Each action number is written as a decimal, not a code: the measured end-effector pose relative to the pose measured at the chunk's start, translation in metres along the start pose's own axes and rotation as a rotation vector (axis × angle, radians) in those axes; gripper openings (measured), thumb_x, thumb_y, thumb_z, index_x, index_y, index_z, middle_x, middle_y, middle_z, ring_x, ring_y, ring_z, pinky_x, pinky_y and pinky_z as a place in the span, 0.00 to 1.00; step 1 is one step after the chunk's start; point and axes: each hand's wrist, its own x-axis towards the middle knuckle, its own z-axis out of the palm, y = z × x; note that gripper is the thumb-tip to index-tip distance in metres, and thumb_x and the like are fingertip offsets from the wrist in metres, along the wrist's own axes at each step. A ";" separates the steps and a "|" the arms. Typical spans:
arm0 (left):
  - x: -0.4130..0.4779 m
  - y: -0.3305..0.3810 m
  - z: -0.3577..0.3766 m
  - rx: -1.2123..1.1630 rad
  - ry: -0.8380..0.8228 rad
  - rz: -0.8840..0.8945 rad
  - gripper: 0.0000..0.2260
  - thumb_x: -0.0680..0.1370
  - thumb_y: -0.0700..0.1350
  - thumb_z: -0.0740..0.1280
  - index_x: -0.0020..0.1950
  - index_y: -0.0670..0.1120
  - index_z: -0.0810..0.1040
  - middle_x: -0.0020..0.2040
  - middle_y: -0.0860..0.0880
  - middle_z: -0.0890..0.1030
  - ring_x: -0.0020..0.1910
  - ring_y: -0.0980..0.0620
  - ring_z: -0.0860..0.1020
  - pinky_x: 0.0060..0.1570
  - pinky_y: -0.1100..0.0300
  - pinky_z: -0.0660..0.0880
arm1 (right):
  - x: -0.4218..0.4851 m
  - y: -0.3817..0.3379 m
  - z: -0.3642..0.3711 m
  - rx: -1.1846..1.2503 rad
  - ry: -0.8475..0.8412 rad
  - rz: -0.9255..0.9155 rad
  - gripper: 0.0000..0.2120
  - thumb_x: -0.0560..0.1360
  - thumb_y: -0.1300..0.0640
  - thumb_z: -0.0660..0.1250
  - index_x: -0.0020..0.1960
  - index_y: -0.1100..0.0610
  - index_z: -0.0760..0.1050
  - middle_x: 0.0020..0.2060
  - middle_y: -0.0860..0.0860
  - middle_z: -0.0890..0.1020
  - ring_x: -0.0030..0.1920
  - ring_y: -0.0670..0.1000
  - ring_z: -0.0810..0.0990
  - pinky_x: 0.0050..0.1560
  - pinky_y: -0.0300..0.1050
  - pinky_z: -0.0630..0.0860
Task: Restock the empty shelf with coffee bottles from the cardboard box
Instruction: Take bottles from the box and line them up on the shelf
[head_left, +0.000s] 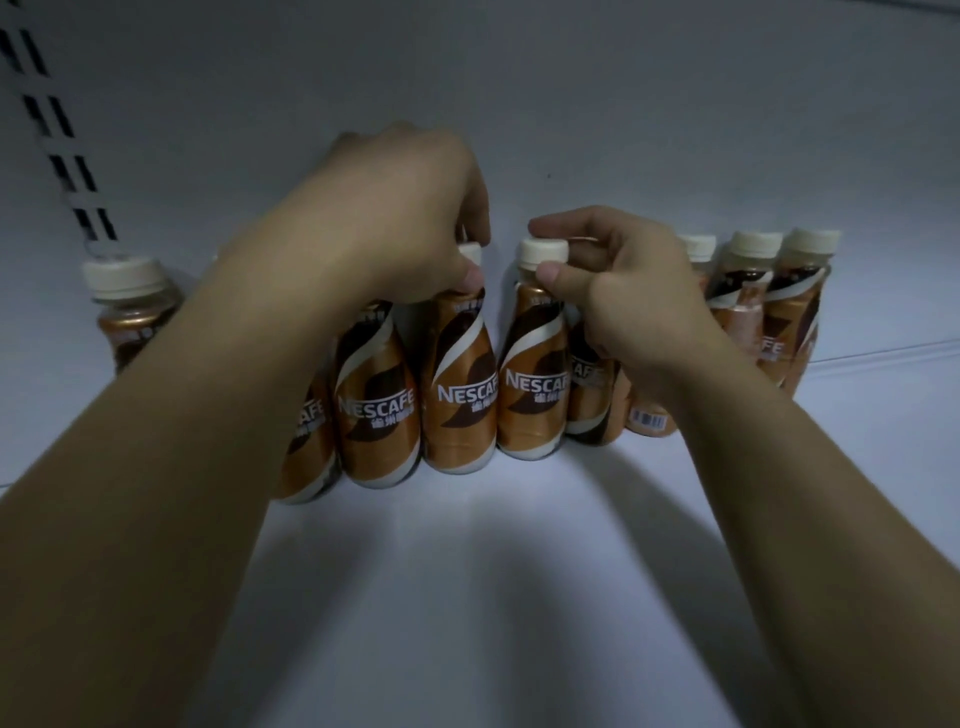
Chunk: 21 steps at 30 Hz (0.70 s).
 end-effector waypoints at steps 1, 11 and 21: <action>0.000 0.000 0.001 -0.001 -0.002 0.004 0.15 0.72 0.49 0.74 0.57 0.52 0.81 0.54 0.49 0.82 0.53 0.47 0.78 0.57 0.47 0.75 | 0.000 0.000 -0.001 0.007 -0.023 0.004 0.15 0.78 0.64 0.65 0.62 0.53 0.76 0.54 0.48 0.84 0.52 0.44 0.83 0.53 0.40 0.80; 0.000 0.002 0.003 0.043 0.000 0.044 0.18 0.72 0.54 0.72 0.62 0.54 0.76 0.56 0.51 0.77 0.51 0.51 0.74 0.48 0.55 0.71 | -0.009 -0.004 -0.001 -0.446 0.246 -0.271 0.23 0.75 0.44 0.68 0.68 0.46 0.72 0.64 0.46 0.77 0.55 0.43 0.77 0.52 0.34 0.71; 0.025 0.066 0.003 -0.077 -0.015 0.161 0.25 0.75 0.52 0.70 0.70 0.56 0.69 0.67 0.49 0.71 0.66 0.46 0.70 0.62 0.51 0.67 | 0.005 0.007 -0.078 -0.637 0.473 -0.038 0.17 0.75 0.46 0.67 0.61 0.50 0.79 0.55 0.49 0.82 0.54 0.52 0.81 0.56 0.49 0.77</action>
